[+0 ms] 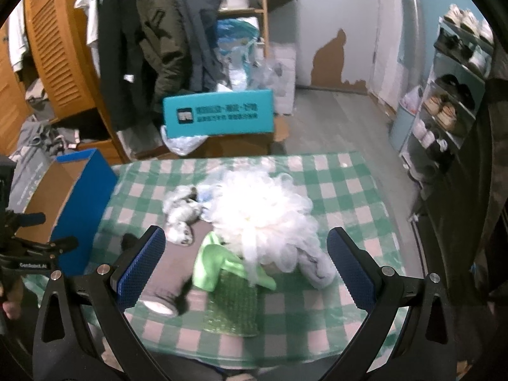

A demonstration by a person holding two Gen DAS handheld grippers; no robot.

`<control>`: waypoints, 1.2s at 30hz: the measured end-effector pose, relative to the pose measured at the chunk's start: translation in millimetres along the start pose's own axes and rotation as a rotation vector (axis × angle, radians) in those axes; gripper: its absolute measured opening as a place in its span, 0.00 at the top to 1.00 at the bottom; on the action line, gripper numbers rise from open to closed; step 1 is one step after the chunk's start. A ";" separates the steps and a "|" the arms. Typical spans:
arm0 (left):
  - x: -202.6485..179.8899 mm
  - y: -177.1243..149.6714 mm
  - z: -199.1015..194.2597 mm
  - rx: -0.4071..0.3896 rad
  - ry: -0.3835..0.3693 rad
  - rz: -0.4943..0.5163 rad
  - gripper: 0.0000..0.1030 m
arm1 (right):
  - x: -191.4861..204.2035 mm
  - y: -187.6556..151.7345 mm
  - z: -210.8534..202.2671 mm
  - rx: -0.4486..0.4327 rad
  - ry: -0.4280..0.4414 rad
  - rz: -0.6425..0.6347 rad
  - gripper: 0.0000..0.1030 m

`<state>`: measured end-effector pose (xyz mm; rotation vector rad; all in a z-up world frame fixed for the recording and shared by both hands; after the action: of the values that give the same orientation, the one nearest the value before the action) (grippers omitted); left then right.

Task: Organize soft objects
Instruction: 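Grasp the black sock with the left gripper while the right gripper grasps the grey sock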

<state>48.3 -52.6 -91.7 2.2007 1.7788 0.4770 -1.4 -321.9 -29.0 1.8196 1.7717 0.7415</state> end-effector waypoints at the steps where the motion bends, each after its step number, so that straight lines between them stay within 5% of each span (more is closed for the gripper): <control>1: -2.4 1.1 4.3 0.013 -0.005 0.000 0.01 | -5.5 -1.0 1.8 0.007 -0.005 0.009 0.02; 15: -28.4 13.4 66.9 0.134 0.013 0.038 0.01 | -91.3 -31.2 68.6 0.204 -0.108 0.121 0.02; 36: -40.7 10.8 136.0 0.254 -0.018 0.059 0.01 | -95.0 -71.0 148.5 0.390 -0.144 0.022 0.14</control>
<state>106.8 -95.3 -214.3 2.4222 1.8588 0.2531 46.8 -410.4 -190.2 2.0818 1.8997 0.2732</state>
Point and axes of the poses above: each gripper's, at about its wrist camera, not at the fingertips, and z roughly the way its jaws point, x to its left, y to its top, the point moved 3 cm from there along z, roughly the way its jaws point, and after that the axes turned 1 degree about -y, right-handed, at the moved point
